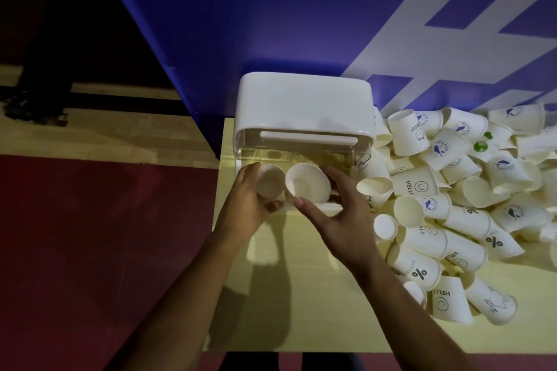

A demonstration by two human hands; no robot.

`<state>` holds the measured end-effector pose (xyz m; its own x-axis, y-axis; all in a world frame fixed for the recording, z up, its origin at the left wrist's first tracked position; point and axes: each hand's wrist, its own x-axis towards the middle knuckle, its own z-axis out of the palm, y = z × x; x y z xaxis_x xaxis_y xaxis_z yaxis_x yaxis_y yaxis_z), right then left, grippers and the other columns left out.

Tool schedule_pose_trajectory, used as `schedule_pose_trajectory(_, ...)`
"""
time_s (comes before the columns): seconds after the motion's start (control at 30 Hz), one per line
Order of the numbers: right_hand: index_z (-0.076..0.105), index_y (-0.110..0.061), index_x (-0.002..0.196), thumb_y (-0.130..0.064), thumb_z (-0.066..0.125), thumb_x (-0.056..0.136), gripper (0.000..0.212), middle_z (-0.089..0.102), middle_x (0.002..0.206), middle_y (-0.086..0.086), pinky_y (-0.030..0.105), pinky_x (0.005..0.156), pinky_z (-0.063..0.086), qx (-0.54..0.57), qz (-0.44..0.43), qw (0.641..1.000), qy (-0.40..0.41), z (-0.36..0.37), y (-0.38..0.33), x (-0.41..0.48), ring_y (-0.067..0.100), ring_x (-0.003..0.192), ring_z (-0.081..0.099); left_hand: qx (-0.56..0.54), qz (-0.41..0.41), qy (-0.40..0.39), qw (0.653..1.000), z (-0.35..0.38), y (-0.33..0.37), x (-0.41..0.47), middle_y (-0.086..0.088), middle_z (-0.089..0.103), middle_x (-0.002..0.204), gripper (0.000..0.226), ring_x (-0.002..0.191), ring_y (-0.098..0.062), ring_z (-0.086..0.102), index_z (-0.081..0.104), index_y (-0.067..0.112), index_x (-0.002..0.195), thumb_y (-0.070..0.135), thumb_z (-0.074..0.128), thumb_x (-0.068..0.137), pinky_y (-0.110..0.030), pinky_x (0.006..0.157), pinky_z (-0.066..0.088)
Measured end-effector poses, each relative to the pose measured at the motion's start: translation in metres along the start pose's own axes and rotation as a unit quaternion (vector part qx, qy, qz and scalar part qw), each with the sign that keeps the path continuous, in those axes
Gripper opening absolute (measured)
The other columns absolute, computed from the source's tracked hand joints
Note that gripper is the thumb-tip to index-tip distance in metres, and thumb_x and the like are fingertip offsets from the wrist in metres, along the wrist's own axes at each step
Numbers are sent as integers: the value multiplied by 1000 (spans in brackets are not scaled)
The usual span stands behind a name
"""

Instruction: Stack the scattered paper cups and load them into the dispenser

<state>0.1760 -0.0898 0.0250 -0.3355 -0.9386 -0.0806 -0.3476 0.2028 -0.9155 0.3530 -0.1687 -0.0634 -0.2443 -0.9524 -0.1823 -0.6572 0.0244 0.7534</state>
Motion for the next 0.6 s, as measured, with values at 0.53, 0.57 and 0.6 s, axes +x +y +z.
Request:
schedule_pose_trajectory(0.53,55,-21,143,-52,84,78,78,62,138,-5,25,99,44,-136,-13,989,-60,69,41,33,12,125,55,-115,-32,74,990,-16,5,-2,3,67,124,30,111,-9,63,62,16,134,19,51,106,-28,94,53)
schedule_pose_trajectory(0.57,52,-21,146,-53,83,79,81,61,141,-3,29,103,45,-151,-3,986,-71,71,44,35,14,129,54,-90,-30,61,994,-12,2,1,1,67,126,31,112,-11,63,62,16,135,18,51,106,-28,94,53)
schedule_pose_trajectory(0.6,49,-22,149,-55,82,79,84,59,145,-2,33,106,46,-160,11,984,-84,72,47,36,17,132,53,-69,-31,51,996,-9,-1,3,-1,67,128,33,114,-13,63,61,16,137,17,51,106,-27,94,52)
